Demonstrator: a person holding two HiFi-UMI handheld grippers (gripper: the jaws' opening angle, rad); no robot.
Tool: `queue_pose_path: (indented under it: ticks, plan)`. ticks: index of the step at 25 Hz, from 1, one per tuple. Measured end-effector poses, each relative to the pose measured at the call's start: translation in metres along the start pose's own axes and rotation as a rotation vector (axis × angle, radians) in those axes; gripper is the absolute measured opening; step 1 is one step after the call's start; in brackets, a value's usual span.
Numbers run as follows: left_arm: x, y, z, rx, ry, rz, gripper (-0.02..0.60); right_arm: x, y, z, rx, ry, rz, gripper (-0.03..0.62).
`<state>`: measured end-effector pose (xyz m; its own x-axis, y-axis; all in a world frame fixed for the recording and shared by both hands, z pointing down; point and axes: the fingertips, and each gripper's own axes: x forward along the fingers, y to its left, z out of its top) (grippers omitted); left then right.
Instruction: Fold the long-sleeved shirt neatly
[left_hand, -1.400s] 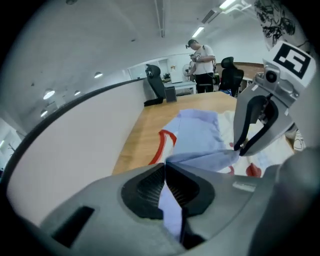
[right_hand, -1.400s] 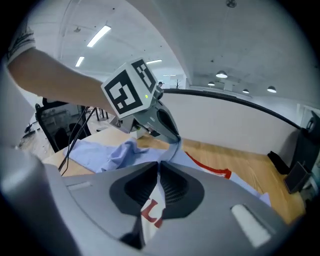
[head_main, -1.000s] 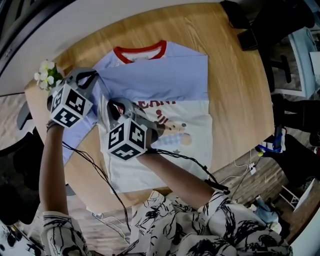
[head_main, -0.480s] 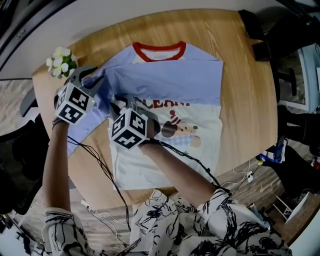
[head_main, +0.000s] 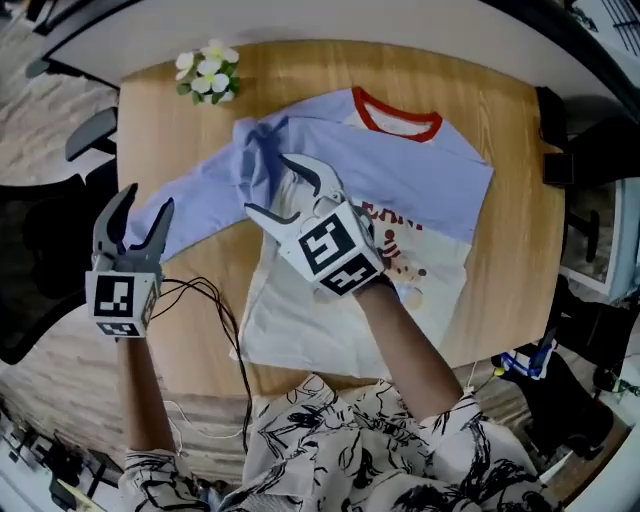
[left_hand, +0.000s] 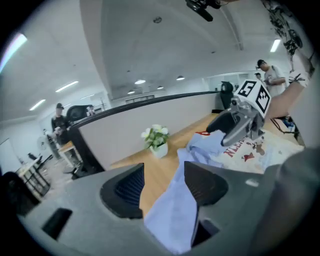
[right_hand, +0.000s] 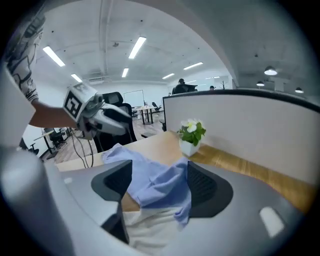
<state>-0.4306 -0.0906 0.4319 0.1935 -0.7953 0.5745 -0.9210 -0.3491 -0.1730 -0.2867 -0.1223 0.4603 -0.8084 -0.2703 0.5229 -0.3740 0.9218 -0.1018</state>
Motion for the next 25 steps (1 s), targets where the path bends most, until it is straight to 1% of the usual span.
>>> queue_pose_path:
  ticks: [2, 4, 8, 11, 14, 16, 19, 22, 25]
  plan:
    - [-0.043, 0.009, -0.034, -0.078, 0.033, 0.099, 0.265, 0.001, 0.007, 0.030, -0.067, -0.016, 0.028, 0.360]
    - [-0.077, 0.009, -0.069, -0.143, 0.079, 0.163, 0.272, 0.008, 0.019, 0.058, -0.143, -0.024, 0.062, 0.362]
    - [-0.115, -0.002, -0.129, -0.259, 0.149, 0.256, 0.286, 0.041, 0.055, 0.101, -0.277, -0.017, 0.137, 0.385]
    - [-0.124, 0.000, -0.168, -0.351, 0.178, 0.293, 0.291, 0.079, 0.092, 0.117, -0.341, 0.011, 0.198, 0.387]
    - [-0.112, 0.002, -0.194, -0.425, 0.194, 0.283, 0.290, 0.122, 0.129, 0.116, -0.371, 0.063, 0.284, 0.380]
    - [-0.098, -0.003, -0.207, -0.438, 0.224, 0.253, 0.282, 0.149, 0.148, 0.106, -0.390, 0.110, 0.335, 0.354]
    - [-0.082, -0.005, -0.222, -0.451, 0.271, 0.201, 0.284, 0.185, 0.175, 0.089, -0.412, 0.179, 0.408, 0.347]
    - [-0.074, -0.003, -0.220, -0.462, 0.250, 0.181, 0.265, 0.216, 0.200, 0.071, -0.423, 0.251, 0.470, 0.326]
    - [-0.064, -0.011, -0.213, -0.444, 0.235, 0.170, 0.235, 0.237, 0.214, 0.049, -0.433, 0.335, 0.498, 0.306]
